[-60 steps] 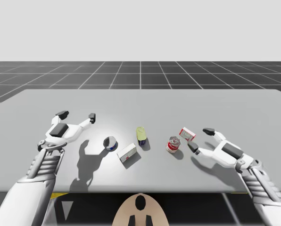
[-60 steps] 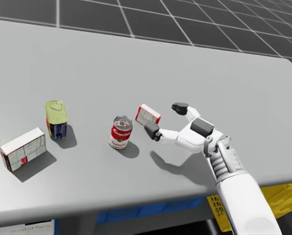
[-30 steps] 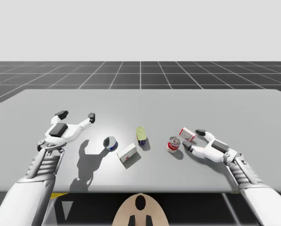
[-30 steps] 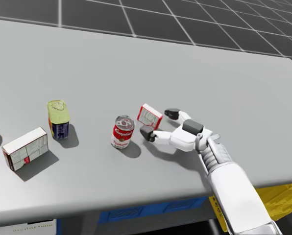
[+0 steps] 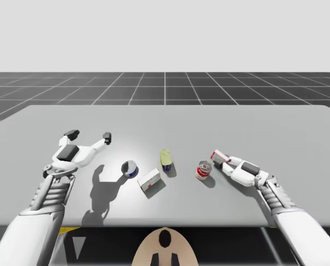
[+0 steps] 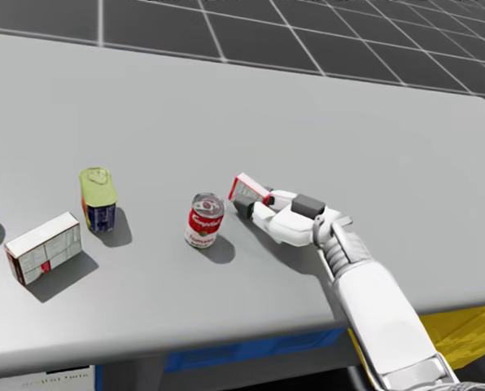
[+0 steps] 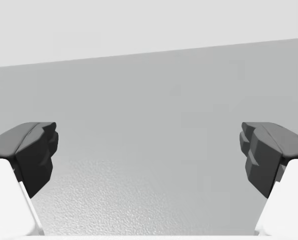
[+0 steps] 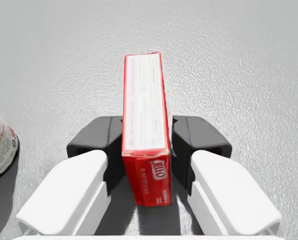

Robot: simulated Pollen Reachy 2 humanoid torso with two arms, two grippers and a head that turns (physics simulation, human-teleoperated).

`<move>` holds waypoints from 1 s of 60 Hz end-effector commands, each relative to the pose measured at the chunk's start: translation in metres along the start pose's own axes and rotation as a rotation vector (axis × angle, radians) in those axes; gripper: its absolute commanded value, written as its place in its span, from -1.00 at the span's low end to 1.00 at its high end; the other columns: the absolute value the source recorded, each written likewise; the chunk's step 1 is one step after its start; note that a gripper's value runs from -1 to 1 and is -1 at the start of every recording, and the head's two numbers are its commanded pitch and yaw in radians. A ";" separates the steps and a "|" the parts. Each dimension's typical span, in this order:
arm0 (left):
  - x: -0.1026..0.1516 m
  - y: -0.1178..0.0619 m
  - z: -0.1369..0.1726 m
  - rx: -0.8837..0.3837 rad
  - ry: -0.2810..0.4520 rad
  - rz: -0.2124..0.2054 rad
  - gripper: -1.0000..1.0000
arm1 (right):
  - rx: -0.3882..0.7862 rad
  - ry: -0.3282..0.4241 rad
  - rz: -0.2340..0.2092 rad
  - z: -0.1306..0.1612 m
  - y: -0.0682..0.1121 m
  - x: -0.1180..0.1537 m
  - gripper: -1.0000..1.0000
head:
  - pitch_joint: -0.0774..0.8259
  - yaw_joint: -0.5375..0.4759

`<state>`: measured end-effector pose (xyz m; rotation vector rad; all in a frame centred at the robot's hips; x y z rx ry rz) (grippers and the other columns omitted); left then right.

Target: Grasp the gelatin box and hold it up.

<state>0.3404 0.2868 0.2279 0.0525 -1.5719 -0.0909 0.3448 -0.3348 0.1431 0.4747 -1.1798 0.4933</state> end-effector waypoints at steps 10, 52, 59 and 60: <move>0.001 0.000 0.000 0.003 -0.004 0.010 -1.00 | 0.007 0.009 -0.014 0.002 0.001 -0.003 1.00 | 0.44 -0.66; 0.003 0.004 0.001 0.004 -0.010 0.025 -1.00 | -0.019 -0.113 0.073 0.025 0.015 0.060 1.00 | -0.15 -0.64; 0.004 0.004 0.001 0.008 -0.011 0.022 -1.00 | -0.035 -0.172 0.133 0.039 0.021 0.099 1.00 | -0.16 -0.66; 0.004 0.004 0.001 0.009 -0.011 0.022 -1.00 | -0.036 -0.185 0.140 0.041 0.022 0.106 1.00 | -0.16 -0.66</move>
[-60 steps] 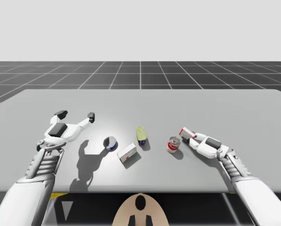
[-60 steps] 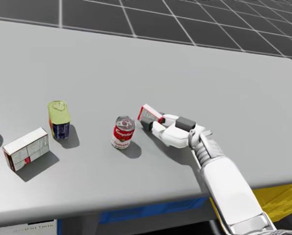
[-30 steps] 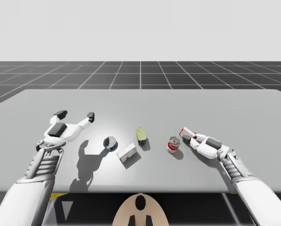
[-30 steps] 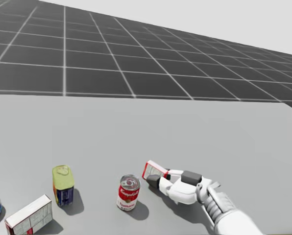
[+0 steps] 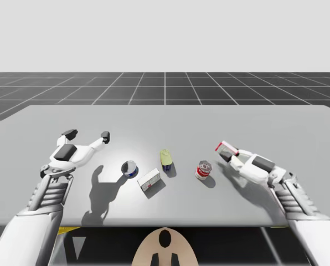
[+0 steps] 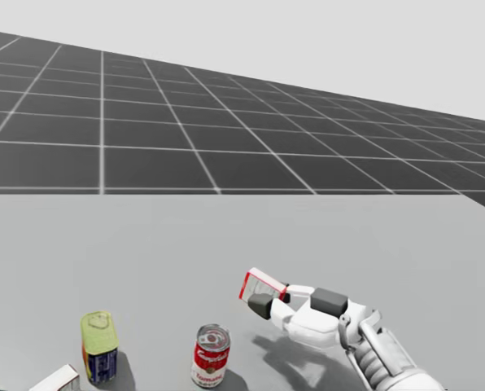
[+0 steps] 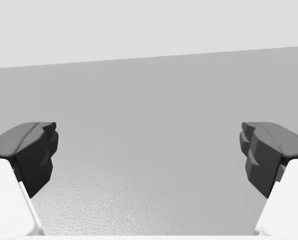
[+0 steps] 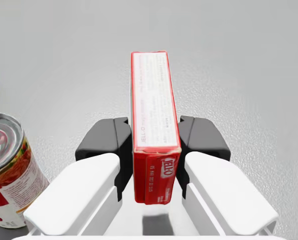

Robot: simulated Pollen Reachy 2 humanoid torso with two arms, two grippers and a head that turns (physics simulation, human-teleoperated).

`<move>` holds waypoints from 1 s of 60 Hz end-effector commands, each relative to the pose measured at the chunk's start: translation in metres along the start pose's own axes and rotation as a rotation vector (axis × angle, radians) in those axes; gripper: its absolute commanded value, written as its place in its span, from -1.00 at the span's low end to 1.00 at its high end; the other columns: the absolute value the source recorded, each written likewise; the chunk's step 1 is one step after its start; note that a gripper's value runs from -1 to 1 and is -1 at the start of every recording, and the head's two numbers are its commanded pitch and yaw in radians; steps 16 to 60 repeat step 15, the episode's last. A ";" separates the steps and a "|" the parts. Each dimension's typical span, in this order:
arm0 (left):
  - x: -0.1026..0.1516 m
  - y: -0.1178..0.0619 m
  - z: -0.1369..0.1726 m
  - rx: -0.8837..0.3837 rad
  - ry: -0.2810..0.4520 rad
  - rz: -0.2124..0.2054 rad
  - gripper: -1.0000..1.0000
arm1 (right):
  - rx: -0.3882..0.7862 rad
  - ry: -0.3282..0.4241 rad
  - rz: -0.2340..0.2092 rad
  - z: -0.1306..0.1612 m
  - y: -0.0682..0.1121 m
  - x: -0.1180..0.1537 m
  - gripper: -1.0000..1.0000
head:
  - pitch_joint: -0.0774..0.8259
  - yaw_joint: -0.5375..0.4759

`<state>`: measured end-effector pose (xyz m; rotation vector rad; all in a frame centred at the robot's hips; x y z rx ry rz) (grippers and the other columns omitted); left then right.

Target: Grasp the gelatin box and hold it up.

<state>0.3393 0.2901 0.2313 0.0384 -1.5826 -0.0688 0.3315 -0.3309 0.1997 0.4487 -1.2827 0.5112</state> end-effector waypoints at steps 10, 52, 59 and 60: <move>0.001 0.000 0.000 0.004 0.006 -0.008 -1.00 | -0.048 -0.199 0.151 0.028 0.006 0.114 1.00 | -0.17 -0.66; 0.001 0.000 0.000 0.002 0.008 -0.011 -1.00 | -0.064 -0.262 0.184 0.038 0.011 0.140 1.00 | -0.16 -0.66; 0.001 0.000 0.000 0.002 0.008 -0.011 -1.00 | -0.064 -0.262 0.184 0.038 0.011 0.140 1.00 | -0.16 -0.66; 0.001 0.000 0.000 0.002 0.008 -0.011 -1.00 | -0.064 -0.262 0.184 0.038 0.011 0.140 1.00 | -0.16 -0.66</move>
